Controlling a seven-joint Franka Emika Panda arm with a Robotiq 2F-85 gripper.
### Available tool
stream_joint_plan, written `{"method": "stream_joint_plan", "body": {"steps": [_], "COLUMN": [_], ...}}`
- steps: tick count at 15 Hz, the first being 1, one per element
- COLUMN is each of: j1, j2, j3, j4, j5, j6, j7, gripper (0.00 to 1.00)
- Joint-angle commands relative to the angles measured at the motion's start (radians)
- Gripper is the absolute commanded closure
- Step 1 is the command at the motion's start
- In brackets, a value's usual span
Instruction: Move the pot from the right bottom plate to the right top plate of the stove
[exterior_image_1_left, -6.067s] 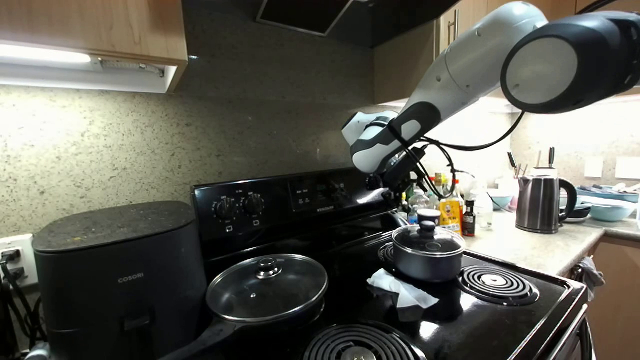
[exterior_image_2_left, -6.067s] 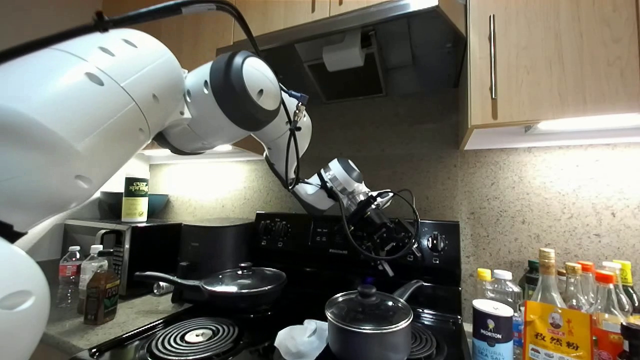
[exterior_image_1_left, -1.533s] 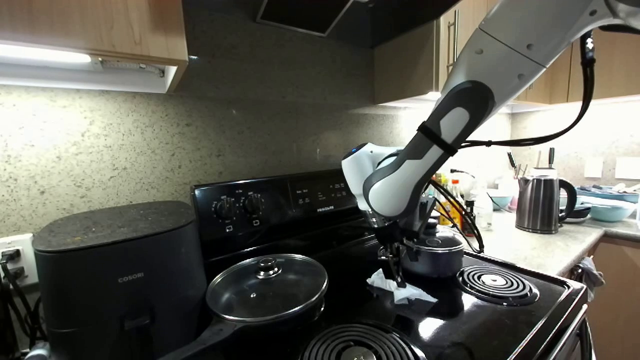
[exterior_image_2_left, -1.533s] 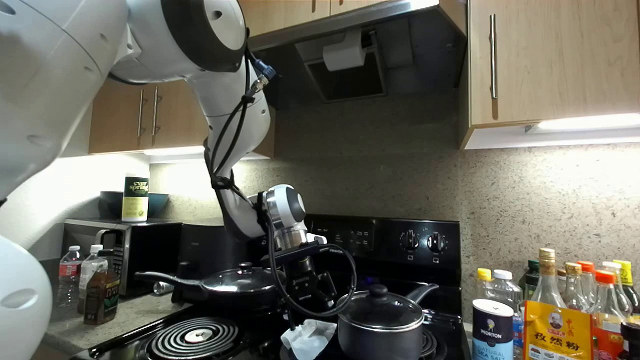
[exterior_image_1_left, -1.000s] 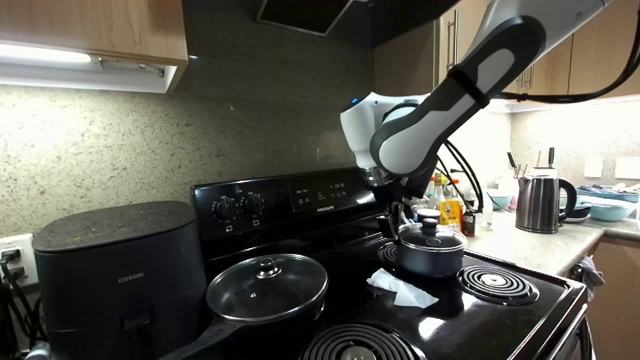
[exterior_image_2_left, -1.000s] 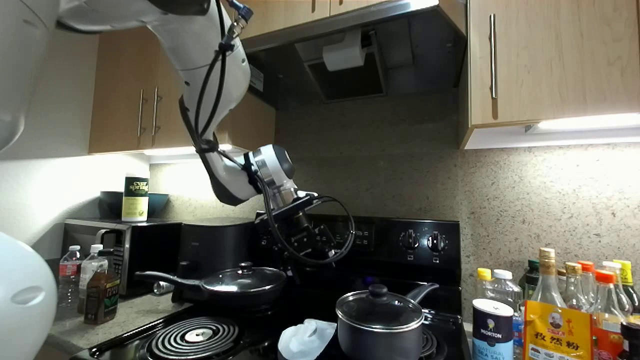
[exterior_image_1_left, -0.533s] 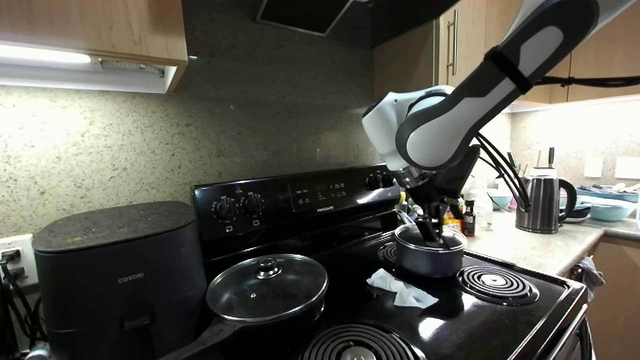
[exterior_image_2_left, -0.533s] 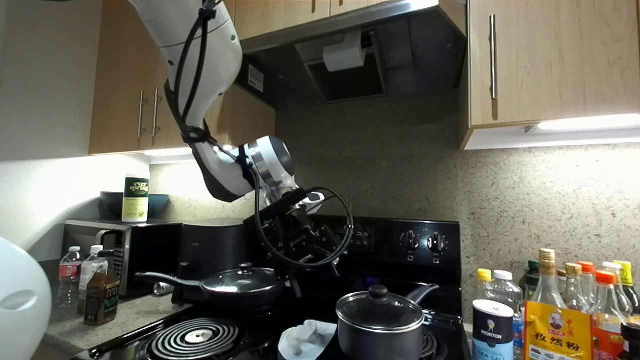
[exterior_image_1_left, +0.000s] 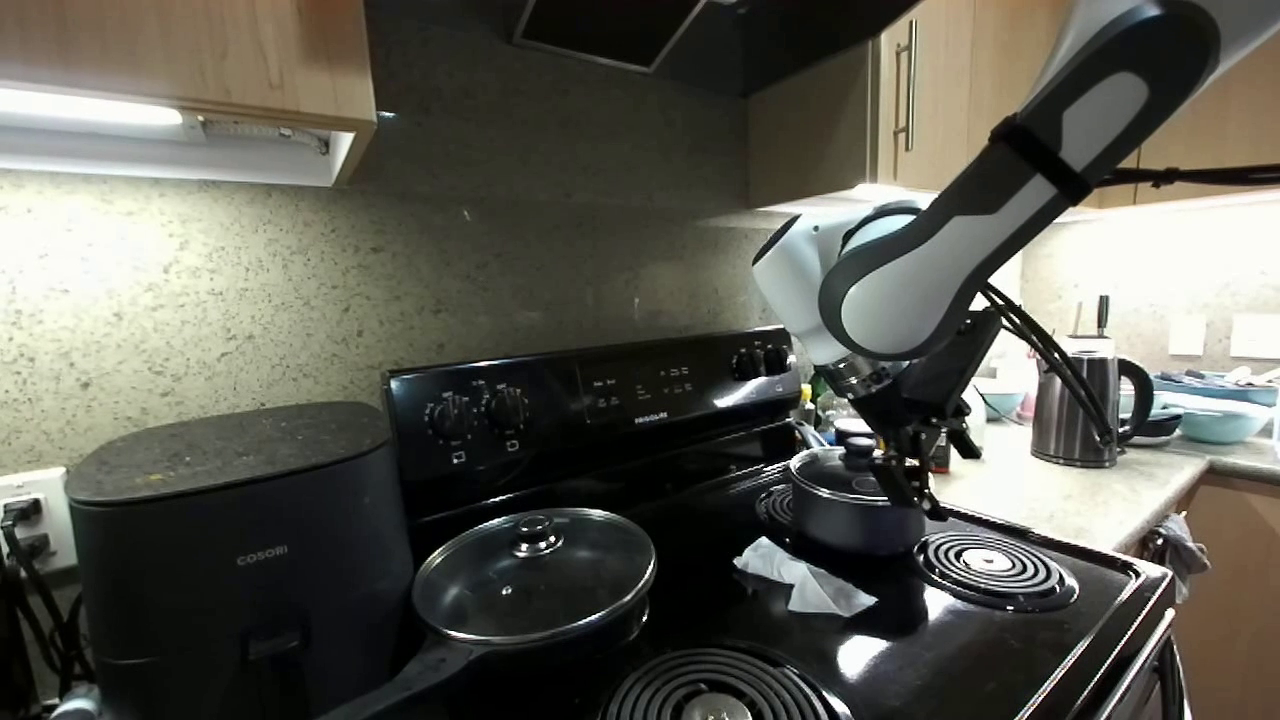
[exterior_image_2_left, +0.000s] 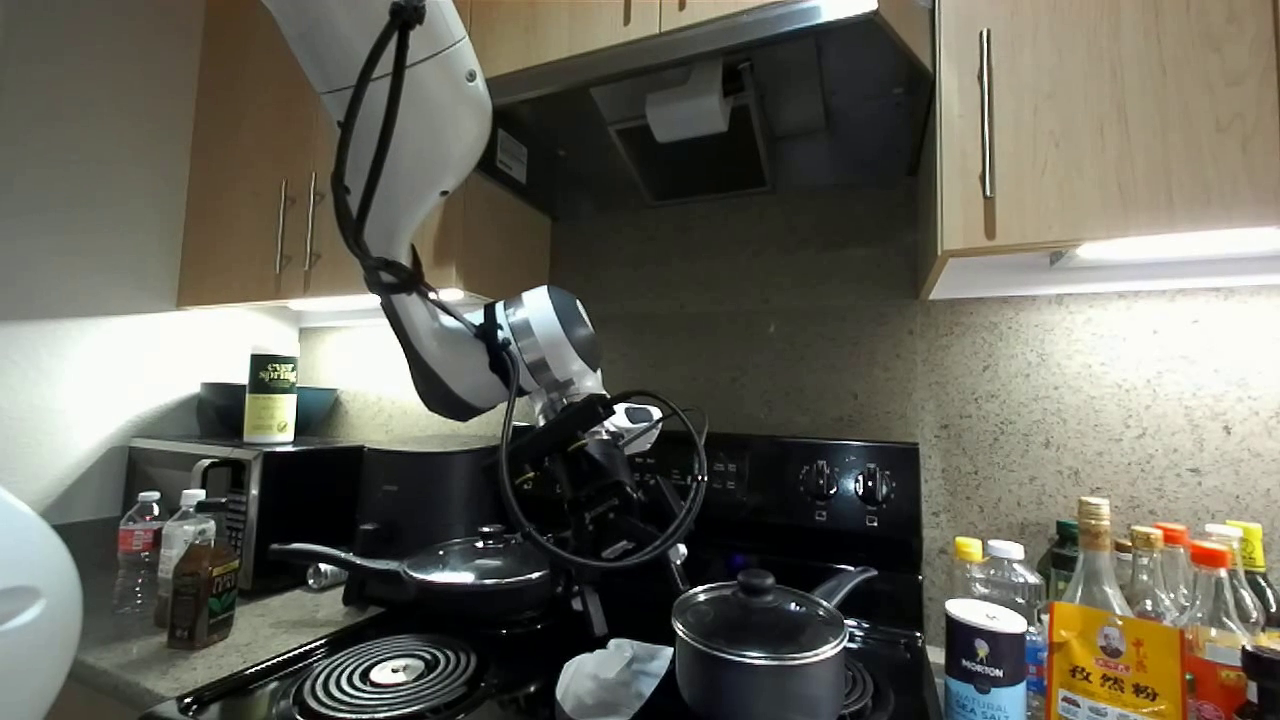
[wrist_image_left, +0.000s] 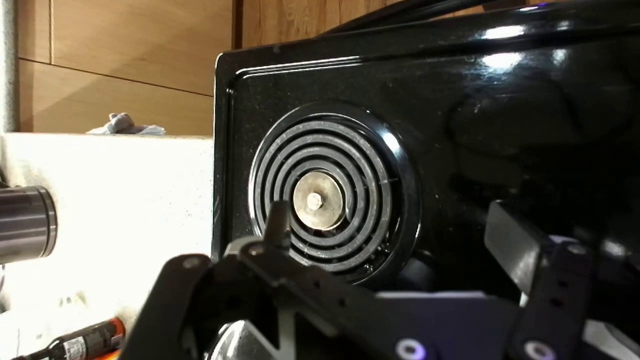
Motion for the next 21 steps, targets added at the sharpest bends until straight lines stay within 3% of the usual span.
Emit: {"method": "stream_joint_plan", "body": {"steps": [1,11,15,21], "j1": [-0.021,-0.158,-0.166,-0.165], "j2": [-0.007,0.072,0.154,0.219], "j3": [0.007,-0.111,-0.115,-0.118], "j4": [-0.005,0.004,0.035,0.075], "j5": [0.0,0.084,0.153,0.17], "j6": [0.074,0.297,0.375,0.434], "j7": [-0.058,-0.194,-0.289,-0.343], "gripper": [0.0,0.0,0.0,0.0]}}
